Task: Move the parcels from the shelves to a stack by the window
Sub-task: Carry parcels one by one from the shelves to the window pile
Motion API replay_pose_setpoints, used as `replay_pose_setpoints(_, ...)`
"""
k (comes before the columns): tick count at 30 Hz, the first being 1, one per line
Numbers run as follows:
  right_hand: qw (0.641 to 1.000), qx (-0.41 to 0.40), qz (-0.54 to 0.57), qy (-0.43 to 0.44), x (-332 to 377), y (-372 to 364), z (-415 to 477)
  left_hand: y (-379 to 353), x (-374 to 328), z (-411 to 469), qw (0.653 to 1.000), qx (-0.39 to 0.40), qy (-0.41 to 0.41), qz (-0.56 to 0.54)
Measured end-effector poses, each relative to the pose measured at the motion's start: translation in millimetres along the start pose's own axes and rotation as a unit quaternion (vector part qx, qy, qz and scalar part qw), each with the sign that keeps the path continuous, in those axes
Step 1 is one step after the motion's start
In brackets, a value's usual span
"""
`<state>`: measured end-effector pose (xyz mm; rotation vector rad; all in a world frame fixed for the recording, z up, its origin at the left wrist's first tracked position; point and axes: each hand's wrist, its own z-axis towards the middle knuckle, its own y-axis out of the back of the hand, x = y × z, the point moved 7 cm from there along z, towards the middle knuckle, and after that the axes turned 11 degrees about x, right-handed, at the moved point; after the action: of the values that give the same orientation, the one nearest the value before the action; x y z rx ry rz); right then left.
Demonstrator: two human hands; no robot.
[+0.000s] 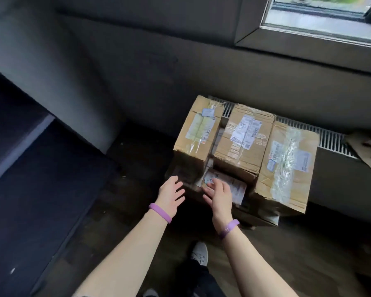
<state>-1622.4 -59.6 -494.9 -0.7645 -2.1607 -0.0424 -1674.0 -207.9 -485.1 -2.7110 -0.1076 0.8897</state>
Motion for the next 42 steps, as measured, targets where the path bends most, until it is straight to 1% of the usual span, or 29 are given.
replay_pose_setpoints(2,0.997,0.074,-0.01,-0.008,10,-40,-8,24,-18,-25,0.999,-0.006,-0.033,-0.022)
replay_pose_setpoints(5,0.984,0.173,-0.048,-0.023,14,-106,-28,72,-44,-71,0.995,-0.029,-0.091,-0.04)
replay_pose_setpoints(9,0.948,0.291,-0.13,-0.022,0,-200,-78,156,-66,-149,0.976,-0.084,-0.178,-0.088)
replay_pose_setpoints(14,0.874,0.44,-0.206,0.003,-57,-307,-176,261,-55,-273,0.928,-0.172,-0.291,-0.156)
replay_pose_setpoints(17,0.822,0.515,-0.243,0.022,-100,-357,-247,318,-27,-351,0.896,-0.223,-0.332,-0.193)
replay_pose_setpoints(21,0.752,0.594,-0.285,0.033,-160,-404,-349,379,23,-448,0.851,-0.28,-0.378,-0.233)
replay_pose_setpoints(27,0.64,0.699,-0.318,0.016,-252,-439,-490,440,111,-569,0.787,-0.376,-0.411,-0.265)
replay_pose_setpoints(32,0.552,0.761,-0.341,-0.01,-318,-456,-582,482,173,-645,0.731,-0.443,-0.427,-0.295)
replay_pose_setpoints(36,0.499,0.791,-0.355,-0.025,-360,-476,-634,511,204,-690,0.695,-0.48,-0.435,-0.313)
replay_pose_setpoints(42,0.448,0.821,-0.35,-0.05,-422,-530,-692,578,228,-736,0.649,-0.528,-0.431,-0.337)
